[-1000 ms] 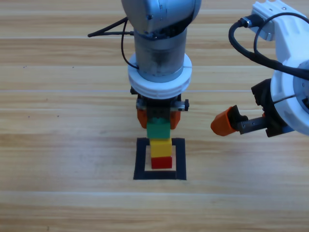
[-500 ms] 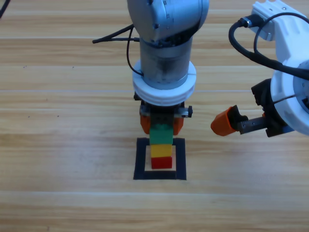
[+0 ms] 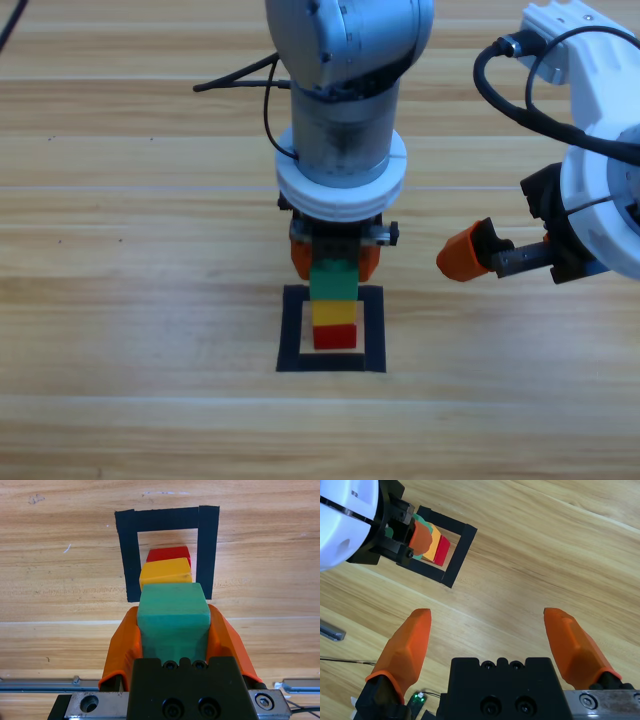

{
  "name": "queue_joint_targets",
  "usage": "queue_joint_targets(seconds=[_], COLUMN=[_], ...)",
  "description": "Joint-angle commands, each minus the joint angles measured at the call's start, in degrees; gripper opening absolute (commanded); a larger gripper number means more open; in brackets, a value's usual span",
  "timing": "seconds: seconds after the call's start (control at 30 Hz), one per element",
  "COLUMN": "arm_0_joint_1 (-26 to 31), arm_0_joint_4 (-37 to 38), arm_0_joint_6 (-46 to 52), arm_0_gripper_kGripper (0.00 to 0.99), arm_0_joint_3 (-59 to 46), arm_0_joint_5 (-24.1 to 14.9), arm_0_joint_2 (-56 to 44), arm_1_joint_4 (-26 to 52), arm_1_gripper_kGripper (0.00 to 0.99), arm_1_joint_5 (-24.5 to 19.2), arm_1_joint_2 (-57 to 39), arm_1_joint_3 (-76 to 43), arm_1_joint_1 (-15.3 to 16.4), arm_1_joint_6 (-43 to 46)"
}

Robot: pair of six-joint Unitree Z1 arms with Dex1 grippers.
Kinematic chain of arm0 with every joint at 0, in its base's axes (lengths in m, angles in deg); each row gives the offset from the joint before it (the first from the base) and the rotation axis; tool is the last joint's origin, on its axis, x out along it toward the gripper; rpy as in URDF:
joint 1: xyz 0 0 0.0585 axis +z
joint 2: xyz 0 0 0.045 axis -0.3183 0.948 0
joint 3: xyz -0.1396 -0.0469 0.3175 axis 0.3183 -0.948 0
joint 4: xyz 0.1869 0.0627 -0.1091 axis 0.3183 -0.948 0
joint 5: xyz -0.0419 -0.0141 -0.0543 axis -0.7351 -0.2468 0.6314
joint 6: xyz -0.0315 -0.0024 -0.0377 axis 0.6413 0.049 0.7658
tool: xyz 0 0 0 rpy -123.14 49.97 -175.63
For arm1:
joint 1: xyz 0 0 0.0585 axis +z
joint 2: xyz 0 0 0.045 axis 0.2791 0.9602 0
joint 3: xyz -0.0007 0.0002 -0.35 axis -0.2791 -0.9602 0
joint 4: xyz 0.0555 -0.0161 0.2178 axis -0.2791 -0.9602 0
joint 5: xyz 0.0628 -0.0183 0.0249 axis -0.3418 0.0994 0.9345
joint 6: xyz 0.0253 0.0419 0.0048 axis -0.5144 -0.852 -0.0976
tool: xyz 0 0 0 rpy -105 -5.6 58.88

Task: Stack the blocks in the rectangular block: red at the bottom, yellow in the middle, green on top

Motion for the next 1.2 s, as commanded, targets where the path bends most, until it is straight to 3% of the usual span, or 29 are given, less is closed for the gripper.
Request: queue_joint_targets(seconds=[0.03, 0.37, 0.4, 0.43, 0.47, 0.53, 0.77, 1.03, 1.2], arm_0_joint_1=[-1.06, -1.06, -1.06, -1.06, -1.06, -1.06, -1.06, -1.06, -1.15], arm_0_joint_4=[-0.32, -0.32, -0.32, -0.32, -0.32, -0.32, -0.32, -0.40, -0.40], arm_0_joint_6=[0.60, 0.69, 0.78, 0.86, 0.78, 0.78, 0.86, 1.04, 4.56], arm_0_gripper_kGripper=[0.000, 0.000, 0.121, 0.483, 0.750, 0.861, 0.953, 0.973, 0.990], arm_0_joint_3=[0.35, 0.18, 0.00, -0.44, -0.61, -0.52, -1.05, -0.96, -4.04], arm_0_joint_5=[0.01, -0.43, -0.52, -0.61, -0.61, -0.70, -0.61, -1.14, -5.62], arm_0_joint_2=[3.55, 1.97, 1.53, 0.91, 0.65, 0.38, -0.58, -5.33, -16.05], arm_1_joint_4=[0.72, 0.72, 0.72, 0.72, 0.72, 0.72, 0.90, 0.99, 0.99], arm_1_gripper_kGripper=[0.990, 0.990, 0.990, 0.990, 0.990, 0.990, 0.990, 0.990, 0.990], arm_1_joint_5=[0.53, 0.53, 0.53, 0.53, 0.44, 0.18, -0.87, -0.79, -0.87], arm_1_joint_2=[-2.94, -3.03, -3.03, -3.03, -3.03, -3.12, -3.38, -3.91, -4.17], arm_1_joint_3=[-1.53, -1.53, -1.53, -1.53, -1.53, -1.53, -1.53, -1.44, -1.53], arm_1_joint_1=[-1.53, -1.53, -1.53, -1.53, -1.53, -1.53, -1.53, -1.53, -1.53], arm_1_joint_6=[0.71, 0.71, 0.71, 0.71, 0.62, 0.79, 1.32, 1.32, 1.32])
